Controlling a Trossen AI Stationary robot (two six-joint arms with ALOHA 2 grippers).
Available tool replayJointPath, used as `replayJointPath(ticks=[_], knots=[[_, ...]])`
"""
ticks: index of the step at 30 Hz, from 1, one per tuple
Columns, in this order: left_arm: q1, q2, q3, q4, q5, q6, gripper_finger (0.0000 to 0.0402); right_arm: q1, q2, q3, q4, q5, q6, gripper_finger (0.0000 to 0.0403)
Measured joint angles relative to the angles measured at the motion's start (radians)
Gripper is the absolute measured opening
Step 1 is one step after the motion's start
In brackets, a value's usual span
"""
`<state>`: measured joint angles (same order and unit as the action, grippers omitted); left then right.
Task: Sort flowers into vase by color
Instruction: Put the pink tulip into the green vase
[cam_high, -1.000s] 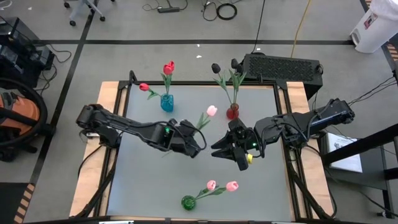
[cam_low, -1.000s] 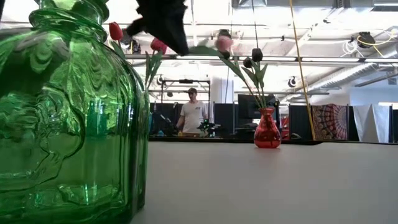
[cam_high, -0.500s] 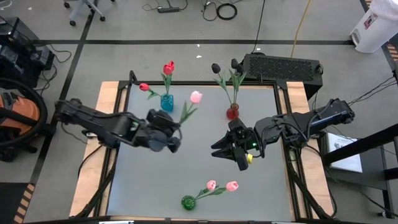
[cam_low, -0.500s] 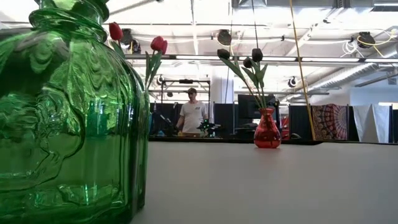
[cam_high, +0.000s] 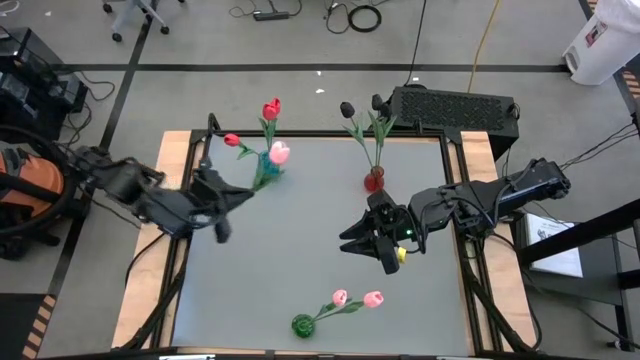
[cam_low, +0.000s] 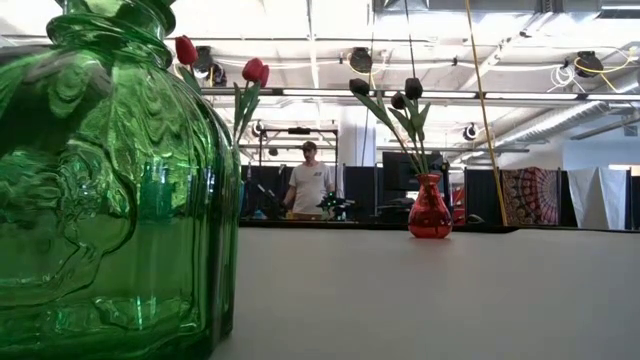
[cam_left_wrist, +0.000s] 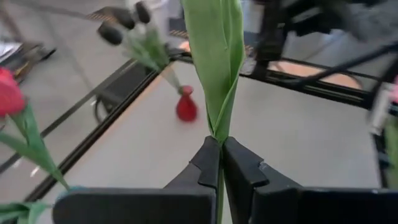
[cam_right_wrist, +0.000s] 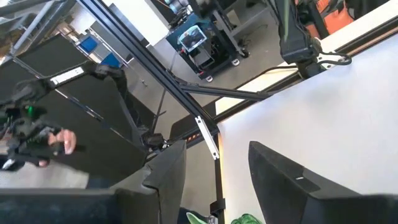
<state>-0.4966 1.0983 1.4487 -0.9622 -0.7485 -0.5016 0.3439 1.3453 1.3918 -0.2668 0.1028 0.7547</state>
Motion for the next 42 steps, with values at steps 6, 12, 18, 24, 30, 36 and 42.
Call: replayJointPath(ticks=[6,12,18,24,30,36,42], knots=[[-0.046,-0.142,0.0,-0.032,0.172,0.179,0.0013,0.0,0.0,0.0,0.0,0.0,0.0,0.0167],[-0.069,-0.28,0.0,-0.036,0.259,0.288,0.0013,0.0,0.0,0.0,0.0,0.0,0.0,0.0167],[-0.069,-0.399,-0.003,-0.014,0.271,0.354,0.0013,0.0,0.0,0.0,0.0,0.0,0.0,0.0167],[-0.069,-0.537,-0.101,0.106,0.35,0.384,0.0013,0.0,0.0,0.0,0.0,0.0,0.0,0.0167],[-0.069,-0.684,-0.288,0.275,0.411,0.387,0.0013,0.0,0.0,0.0,0.0,0.0,0.0,0.0167],[-0.069,-0.791,-0.535,0.523,0.48,0.363,0.0013,0.0,0.0,0.0,0.0,0.0,0.0,0.0167],[-0.069,-0.8,-0.755,0.795,0.571,0.358,0.0013,0.0,0.0,0.0,0.0,0.0,0.0,0.0167]])
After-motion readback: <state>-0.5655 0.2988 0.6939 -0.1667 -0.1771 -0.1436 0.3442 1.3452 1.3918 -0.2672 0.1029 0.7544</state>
